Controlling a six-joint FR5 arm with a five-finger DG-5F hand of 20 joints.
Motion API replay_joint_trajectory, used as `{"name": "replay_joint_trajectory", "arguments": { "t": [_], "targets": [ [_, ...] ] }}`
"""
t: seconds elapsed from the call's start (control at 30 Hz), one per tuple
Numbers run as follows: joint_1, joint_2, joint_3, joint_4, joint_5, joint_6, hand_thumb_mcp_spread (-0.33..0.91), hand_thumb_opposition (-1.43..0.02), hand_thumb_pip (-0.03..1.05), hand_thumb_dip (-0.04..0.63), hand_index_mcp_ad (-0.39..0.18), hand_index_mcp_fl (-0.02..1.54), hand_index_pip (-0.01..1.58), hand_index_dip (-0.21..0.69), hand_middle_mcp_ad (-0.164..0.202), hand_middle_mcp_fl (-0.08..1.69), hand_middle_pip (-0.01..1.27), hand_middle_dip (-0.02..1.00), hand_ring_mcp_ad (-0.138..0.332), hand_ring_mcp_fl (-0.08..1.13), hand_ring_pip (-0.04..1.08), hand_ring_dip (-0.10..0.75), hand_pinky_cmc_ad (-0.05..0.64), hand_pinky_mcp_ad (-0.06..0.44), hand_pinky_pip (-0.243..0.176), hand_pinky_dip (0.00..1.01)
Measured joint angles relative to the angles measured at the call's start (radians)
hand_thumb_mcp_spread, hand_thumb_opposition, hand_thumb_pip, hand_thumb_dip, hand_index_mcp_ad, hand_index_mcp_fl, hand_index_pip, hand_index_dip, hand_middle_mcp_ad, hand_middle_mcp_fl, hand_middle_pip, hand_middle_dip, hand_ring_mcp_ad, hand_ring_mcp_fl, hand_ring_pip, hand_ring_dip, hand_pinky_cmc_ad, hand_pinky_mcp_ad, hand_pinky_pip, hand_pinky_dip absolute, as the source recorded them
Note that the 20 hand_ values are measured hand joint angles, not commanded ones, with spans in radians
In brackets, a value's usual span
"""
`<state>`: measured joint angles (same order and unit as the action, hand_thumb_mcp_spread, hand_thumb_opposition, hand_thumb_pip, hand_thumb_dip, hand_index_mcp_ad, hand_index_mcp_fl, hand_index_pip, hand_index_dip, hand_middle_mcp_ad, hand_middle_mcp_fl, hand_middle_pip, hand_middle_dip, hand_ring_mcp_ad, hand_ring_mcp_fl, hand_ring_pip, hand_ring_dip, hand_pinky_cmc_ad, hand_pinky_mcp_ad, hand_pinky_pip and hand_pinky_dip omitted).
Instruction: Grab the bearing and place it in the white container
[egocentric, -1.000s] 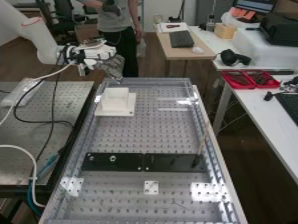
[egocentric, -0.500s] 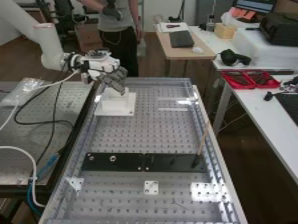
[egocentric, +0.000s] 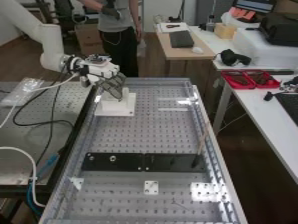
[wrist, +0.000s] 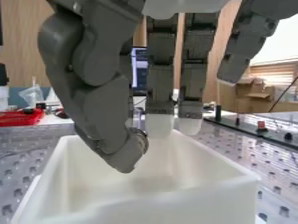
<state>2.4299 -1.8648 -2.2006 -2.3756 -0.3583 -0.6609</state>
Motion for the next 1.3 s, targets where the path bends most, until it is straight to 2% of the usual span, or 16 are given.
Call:
{"name": "replay_joint_trajectory", "arguments": {
  "t": [0.07,0.17,0.27,0.33,0.4,0.47,0.57,0.6,0.7,0.83,0.9,0.97,1.1,1.27,1.3],
  "targets": [
    [0.000,0.002,0.008,-0.036,-0.002,0.019,0.55,-1.06,0.58,0.293,-0.187,0.56,1.43,0.072,0.049,0.61,1.06,0.77,0.075,0.43,0.67,0.543,0.342,0.298,0.066,0.27],
    [0.000,0.002,0.018,-0.085,-0.005,0.051,0.51,-1.02,0.68,0.295,-0.197,0.51,1.40,0.065,0.045,0.53,1.06,0.77,0.077,0.37,0.66,0.531,0.342,0.298,0.066,0.31],
    [0.001,0.002,0.026,-0.125,-0.008,0.080,0.47,-0.94,0.77,0.300,-0.199,0.38,1.37,0.061,0.045,0.44,1.04,0.76,0.075,0.25,0.72,0.503,0.340,0.295,0.035,0.37],
    [0.002,0.002,0.031,-0.145,-0.009,0.090,0.44,-0.90,0.78,0.316,-0.194,0.25,1.35,0.037,0.045,0.38,1.03,0.74,0.075,0.20,0.71,0.476,0.342,0.295,0.009,0.41],
    [0.003,0.002,0.034,-0.160,-0.008,0.100,0.44,-0.88,0.81,0.316,-0.194,0.17,1.31,0.031,0.040,0.29,1.02,0.73,0.079,0.13,0.73,0.471,0.340,0.295,0.005,0.44],
    [0.006,0.004,0.036,-0.180,-0.006,0.113,0.42,-0.87,0.83,0.326,-0.199,0.15,1.32,0.031,0.042,0.30,1.02,0.73,0.075,0.13,0.73,0.452,0.342,0.297,-0.028,0.47],
    [0.011,0.011,0.034,-0.182,0.002,0.108,0.41,-0.87,0.83,0.328,-0.190,0.11,1.31,0.016,0.040,0.29,1.02,0.71,0.080,0.12,0.75,0.428,0.340,0.295,-0.059,0.52],
    [0.012,0.013,0.034,-0.180,0.004,0.107,0.40,-0.85,0.86,0.328,-0.194,0.09,1.32,0.016,0.040,0.23,1.02,0.70,0.080,0.10,0.75,0.426,0.340,0.295,-0.061,0.52],
    [0.014,0.025,0.029,-0.174,0.010,0.099,0.39,-0.83,0.88,0.328,-0.197,0.08,1.32,0.016,0.042,0.24,1.02,0.70,0.079,0.08,0.77,0.422,0.342,0.295,-0.075,0.55],
    [0.007,0.070,0.022,-0.164,0.009,0.066,0.38,-0.83,0.88,0.328,-0.201,0.07,1.32,0.009,0.044,0.24,1.02,0.70,0.077,0.08,0.77,0.414,0.342,0.298,-0.080,0.56],
    [-0.001,0.103,0.017,-0.157,0.004,0.054,0.35,-0.80,0.85,0.328,-0.176,0.04,1.26,0.012,0.040,0.22,1.01,0.68,0.080,0.05,0.74,0.407,0.342,0.295,-0.091,0.57],
    [-0.010,0.128,0.013,-0.144,-0.003,0.037,0.32,-0.80,0.80,0.314,-0.168,0.02,1.19,0.012,0.044,0.21,0.95,0.68,0.082,0.04,0.74,0.400,0.342,0.295,-0.091,0.58],
    [-0.039,0.212,0.007,-0.114,-0.033,-0.035,0.25,-0.77,0.72,0.265,-0.150,0.02,0.98,0.014,0.040,0.16,0.73,0.64,0.099,0.03,0.62,0.393,0.351,0.297,-0.106,0.60],
    [-0.125,0.311,0.019,-0.115,-0.128,-0.091,0.23,-0.75,0.64,0.218,-0.150,0.04,0.72,0.063,0.040,0.16,0.45,0.60,0.113,0.03,0.48,0.391,0.379,0.326,-0.105,0.60],
    [-0.138,0.318,0.022,-0.119,-0.138,-0.093,0.22,-0.73,0.60,0.204,-0.133,0.05,0.66,0.059,0.042,0.17,0.40,0.60,0.126,0.03,0.45,0.391,0.379,0.328,-0.105,0.60]
  ]
}}
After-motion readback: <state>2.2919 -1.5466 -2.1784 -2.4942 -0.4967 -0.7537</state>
